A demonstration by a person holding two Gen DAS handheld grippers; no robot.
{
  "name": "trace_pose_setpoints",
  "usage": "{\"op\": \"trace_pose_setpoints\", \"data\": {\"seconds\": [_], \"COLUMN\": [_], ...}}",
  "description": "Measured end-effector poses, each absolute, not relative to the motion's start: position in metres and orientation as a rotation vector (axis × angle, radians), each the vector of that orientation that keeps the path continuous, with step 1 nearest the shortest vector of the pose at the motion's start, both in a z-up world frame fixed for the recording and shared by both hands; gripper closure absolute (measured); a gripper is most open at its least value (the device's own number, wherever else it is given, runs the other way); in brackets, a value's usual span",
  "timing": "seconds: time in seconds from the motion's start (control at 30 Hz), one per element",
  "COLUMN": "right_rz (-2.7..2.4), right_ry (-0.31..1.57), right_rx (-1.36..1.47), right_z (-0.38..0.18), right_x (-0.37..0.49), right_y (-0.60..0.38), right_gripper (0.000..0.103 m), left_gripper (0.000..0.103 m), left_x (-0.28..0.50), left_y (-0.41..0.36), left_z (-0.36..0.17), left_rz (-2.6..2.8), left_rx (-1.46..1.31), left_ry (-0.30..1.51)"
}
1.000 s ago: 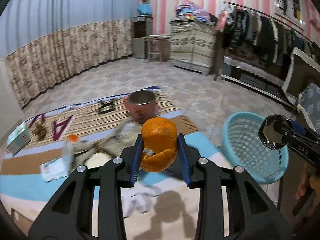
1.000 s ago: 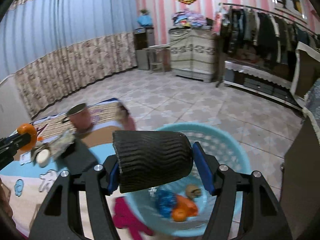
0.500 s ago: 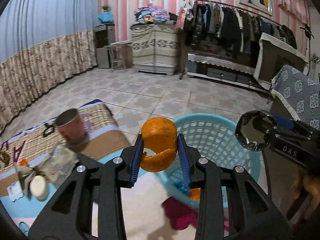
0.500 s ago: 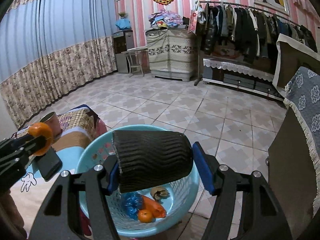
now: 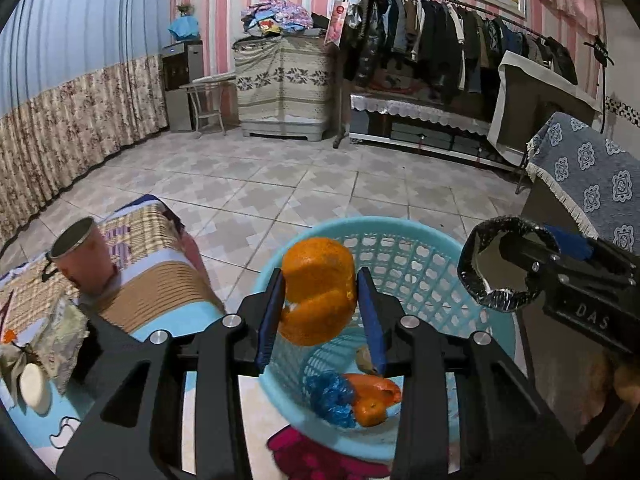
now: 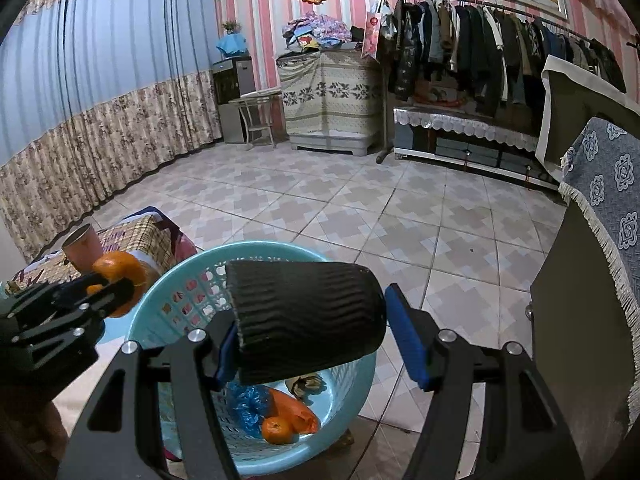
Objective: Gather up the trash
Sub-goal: 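Open both tools to drop the items into the basket, then move both tools back over the bed toward the remaining trash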
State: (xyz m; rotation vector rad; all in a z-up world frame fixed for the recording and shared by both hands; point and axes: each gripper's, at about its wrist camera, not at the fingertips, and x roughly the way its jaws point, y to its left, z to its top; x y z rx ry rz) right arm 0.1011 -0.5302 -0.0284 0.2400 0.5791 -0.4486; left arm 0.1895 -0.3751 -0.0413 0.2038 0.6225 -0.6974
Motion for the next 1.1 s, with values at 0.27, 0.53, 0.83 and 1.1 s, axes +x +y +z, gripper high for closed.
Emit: {"op": "trace_pose_setpoints", "data": {"seconds": [0.27, 0.53, 0.83, 1.1], "right_rz": [-0.455, -0.442, -0.429, -0.439], "right_ry": [0.591, 0.579, 0.594, 0.583], "right_rx": [0.237, 0.234, 0.24, 0.229], "right_z": [-0.032, -0.036, -0.044, -0.04], "right_x": [0.101, 0.103, 0.119, 0.136], "right_y": [-0.527, -0.511, -0.494, -0.487], "right_gripper": [0.039, 0.039, 0.039, 0.026], "left_gripper": [0.019, 0.01, 0.006, 0.006], "left_x": [0.186, 0.186, 0.186, 0.188], "left_y": [-0.359, -0.314, -0.284, -0.257], "left_z": [-0.028, -0.013, -0.013, -0.011], "left_rz": [-0.623, -0.541, -0.475, -0.43], "left_rx": [0.22, 0.178, 0.145, 0.14], "left_ry": [0.552, 0.528, 0.526, 0.519]}}
